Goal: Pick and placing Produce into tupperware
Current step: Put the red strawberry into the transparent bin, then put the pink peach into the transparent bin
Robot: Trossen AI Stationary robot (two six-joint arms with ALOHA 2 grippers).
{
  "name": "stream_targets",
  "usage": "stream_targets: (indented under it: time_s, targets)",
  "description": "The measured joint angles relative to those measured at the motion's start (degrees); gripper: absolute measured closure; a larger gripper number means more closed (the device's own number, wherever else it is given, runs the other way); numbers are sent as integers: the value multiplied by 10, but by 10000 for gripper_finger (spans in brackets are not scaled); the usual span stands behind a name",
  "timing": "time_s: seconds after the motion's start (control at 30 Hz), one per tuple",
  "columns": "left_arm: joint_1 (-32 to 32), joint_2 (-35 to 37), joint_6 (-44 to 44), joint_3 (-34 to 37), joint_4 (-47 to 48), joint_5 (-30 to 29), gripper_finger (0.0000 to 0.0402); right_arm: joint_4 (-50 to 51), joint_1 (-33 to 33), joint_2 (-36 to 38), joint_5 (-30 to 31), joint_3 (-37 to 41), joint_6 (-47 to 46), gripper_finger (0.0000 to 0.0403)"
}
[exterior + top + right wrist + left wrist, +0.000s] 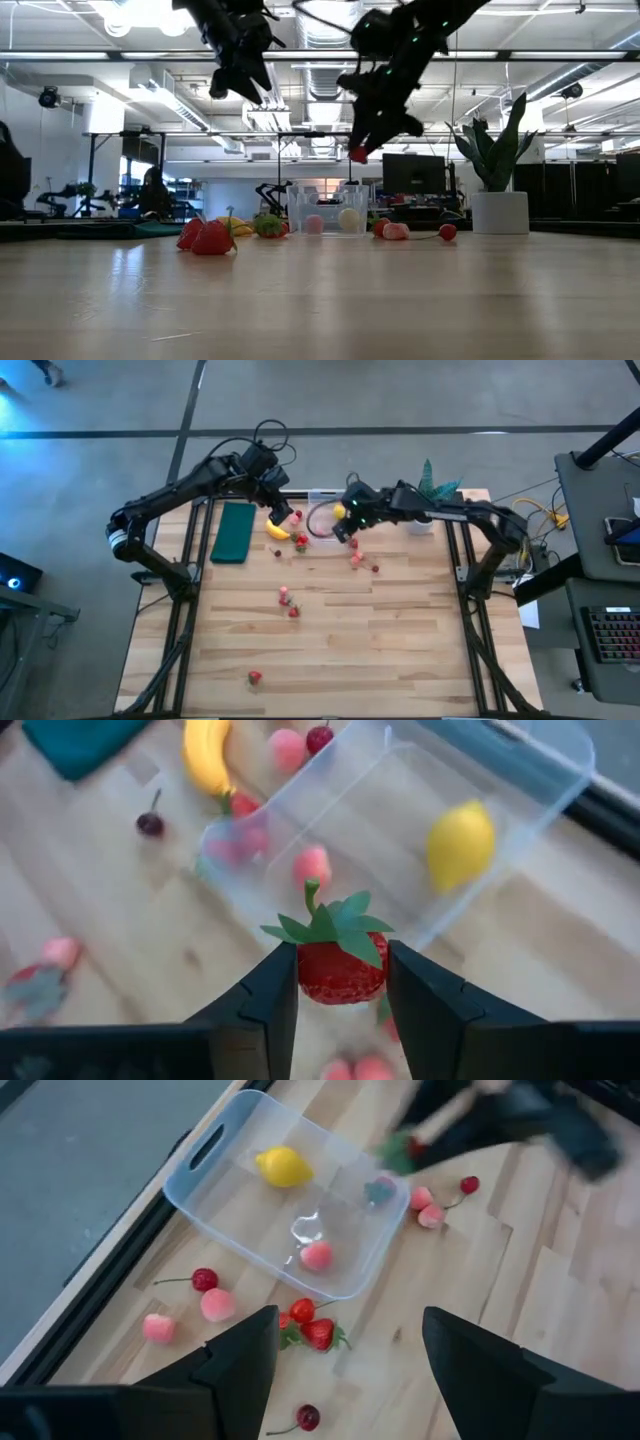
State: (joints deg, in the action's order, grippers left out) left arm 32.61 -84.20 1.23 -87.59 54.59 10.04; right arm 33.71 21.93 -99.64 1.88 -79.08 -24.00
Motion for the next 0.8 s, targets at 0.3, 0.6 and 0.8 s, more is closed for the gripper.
stream_targets:
  time_s: [0.3,0.6,0.8]
  targets:
    - [-26,7,14,4,43,-117,168,52,2,-109,0,-94,52,214]
    - [-24,35,14,55,35,-119,168,64,-2,-75,68,-95,66,141]
    - [-21,29,-27,108,-26,-106,168,69,-2,-1,119,-88,65,123]
